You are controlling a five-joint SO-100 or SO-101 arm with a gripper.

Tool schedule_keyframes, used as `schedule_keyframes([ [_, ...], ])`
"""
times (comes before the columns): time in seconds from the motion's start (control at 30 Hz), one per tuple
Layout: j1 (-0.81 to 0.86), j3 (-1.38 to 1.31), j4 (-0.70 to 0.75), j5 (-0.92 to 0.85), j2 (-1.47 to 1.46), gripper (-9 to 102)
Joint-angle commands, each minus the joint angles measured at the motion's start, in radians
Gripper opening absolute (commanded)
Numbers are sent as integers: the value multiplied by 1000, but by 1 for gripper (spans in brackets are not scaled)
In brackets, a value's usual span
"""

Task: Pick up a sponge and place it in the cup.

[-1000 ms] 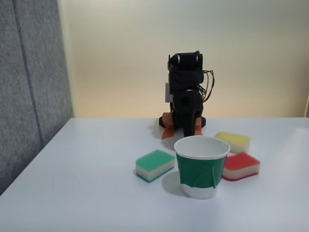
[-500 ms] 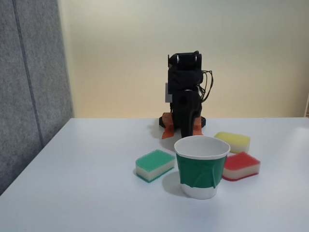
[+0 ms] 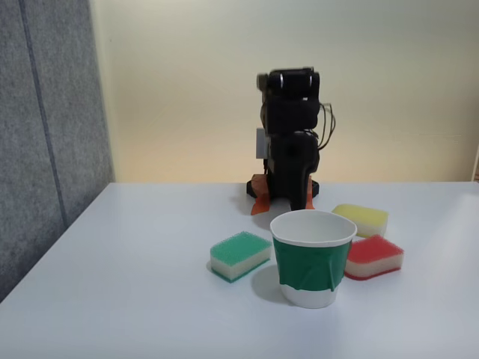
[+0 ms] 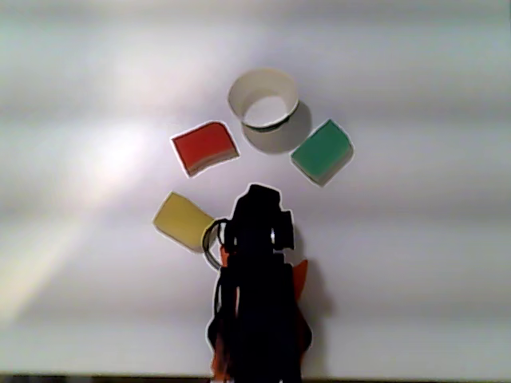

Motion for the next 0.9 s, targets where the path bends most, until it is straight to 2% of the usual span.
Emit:
schedule_keyframes([
  [0.0,-74,-121,-49,43,-215,0],
  [0.13,-161,-273,-146,75,-453,0],
  [0.27,-204,-456,-172,58,-617,0],
  [0.5,-230,-841,-17,12,-828,0],
  [0.67,-239,-1029,46,-20,-945,0],
  [0.87,-259,-1189,78,-143,-1042,0],
])
